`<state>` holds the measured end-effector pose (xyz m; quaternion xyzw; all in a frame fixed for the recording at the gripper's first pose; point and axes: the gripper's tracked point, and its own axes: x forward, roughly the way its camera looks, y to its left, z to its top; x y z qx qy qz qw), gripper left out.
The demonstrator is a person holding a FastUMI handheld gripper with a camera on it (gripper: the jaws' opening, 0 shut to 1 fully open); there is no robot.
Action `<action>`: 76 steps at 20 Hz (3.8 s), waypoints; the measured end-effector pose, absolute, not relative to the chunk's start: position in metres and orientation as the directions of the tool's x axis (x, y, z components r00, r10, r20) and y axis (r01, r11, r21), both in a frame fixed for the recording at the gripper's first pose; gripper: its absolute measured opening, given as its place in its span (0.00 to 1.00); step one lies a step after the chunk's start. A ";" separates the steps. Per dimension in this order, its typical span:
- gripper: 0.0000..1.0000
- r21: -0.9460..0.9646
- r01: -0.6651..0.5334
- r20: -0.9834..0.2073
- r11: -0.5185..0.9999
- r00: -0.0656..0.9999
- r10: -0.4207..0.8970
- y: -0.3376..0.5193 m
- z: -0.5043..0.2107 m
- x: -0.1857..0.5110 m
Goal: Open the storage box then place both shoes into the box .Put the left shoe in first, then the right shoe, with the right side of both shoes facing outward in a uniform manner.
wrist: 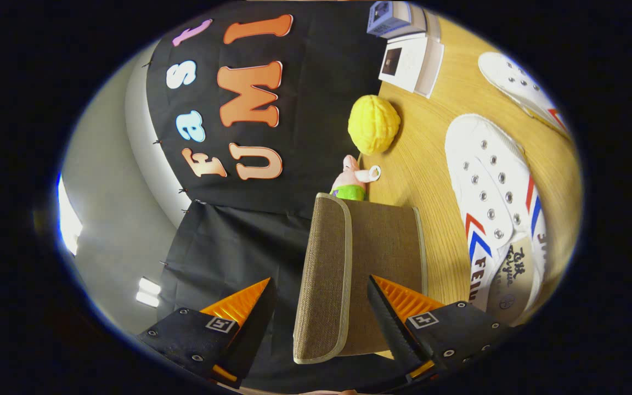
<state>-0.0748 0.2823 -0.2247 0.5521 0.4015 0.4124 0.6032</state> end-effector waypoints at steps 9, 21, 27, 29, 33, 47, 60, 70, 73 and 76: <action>0.97 0.998 -0.063 0.012 0.003 0.229 0.973 0.303 -0.222 -0.089; 0.76 0.991 -0.076 0.130 -0.114 0.250 0.959 0.299 -0.174 -0.088; 0.13 0.993 -0.112 0.077 -0.044 0.312 0.947 0.307 -0.134 -0.073; 0.04 0.987 -0.155 0.004 0.052 0.340 0.941 0.315 -0.127 -0.067; 0.01 0.964 -0.189 -0.103 0.186 0.379 0.919 0.333 -0.096 -0.067; 0.11 0.778 -0.464 -0.248 0.424 0.395 0.885 0.487 -0.030 -0.137; 0.98 0.495 -0.508 -0.387 0.705 0.597 0.702 0.392 -0.096 -0.079; 0.98 0.223 -0.259 -0.513 0.940 0.788 0.339 0.217 -0.197 -0.027; 0.98 0.199 -0.191 -0.546 0.961 0.793 0.270 0.184 -0.224 -0.026; 0.98 0.160 -0.144 -0.576 0.977 0.790 0.211 0.159 -0.250 -0.026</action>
